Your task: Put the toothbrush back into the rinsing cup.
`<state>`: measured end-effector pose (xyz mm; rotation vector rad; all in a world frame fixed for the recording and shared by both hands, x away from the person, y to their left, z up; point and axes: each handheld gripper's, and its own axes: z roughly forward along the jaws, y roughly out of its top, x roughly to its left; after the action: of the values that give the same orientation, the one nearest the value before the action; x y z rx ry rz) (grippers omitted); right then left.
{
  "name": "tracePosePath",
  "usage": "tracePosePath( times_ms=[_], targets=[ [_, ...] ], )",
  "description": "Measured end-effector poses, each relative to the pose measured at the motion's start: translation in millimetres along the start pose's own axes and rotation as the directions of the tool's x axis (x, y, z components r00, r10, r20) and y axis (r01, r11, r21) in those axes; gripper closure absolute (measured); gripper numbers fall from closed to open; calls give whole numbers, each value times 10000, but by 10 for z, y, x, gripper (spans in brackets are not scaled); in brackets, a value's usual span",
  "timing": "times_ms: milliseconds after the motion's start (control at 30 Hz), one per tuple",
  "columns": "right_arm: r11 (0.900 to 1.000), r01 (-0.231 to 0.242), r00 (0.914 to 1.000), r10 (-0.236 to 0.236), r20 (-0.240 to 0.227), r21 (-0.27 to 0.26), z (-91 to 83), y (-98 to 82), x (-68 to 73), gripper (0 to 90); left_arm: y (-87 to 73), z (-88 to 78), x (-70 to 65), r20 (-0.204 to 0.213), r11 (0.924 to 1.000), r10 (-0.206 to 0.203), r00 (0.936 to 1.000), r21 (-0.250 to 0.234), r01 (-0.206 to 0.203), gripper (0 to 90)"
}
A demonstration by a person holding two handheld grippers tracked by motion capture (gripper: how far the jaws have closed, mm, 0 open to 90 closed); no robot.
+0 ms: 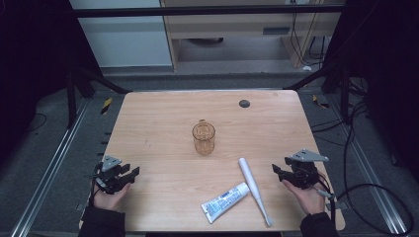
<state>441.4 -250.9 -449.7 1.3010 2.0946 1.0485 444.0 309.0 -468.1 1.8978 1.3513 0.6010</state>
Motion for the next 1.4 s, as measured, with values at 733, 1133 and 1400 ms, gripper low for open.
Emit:
tracePosePath(
  times_ms=[733,1133,1400],
  targets=[
    [9945,538,9838,-375,-1754,894,-79,-78,369,750,-10,12,-53,42,9980,413,9991,482,-415,726],
    [9854,769,9676,-370,-2497,1522,-56,-229,579,900,-14,19,-60,64,9971,470,9989,590,-473,754],
    [9818,829,9587,-319,-2825,1706,-22,-266,651,900,-17,18,-60,66,9969,486,9988,618,-489,752]
  ],
)
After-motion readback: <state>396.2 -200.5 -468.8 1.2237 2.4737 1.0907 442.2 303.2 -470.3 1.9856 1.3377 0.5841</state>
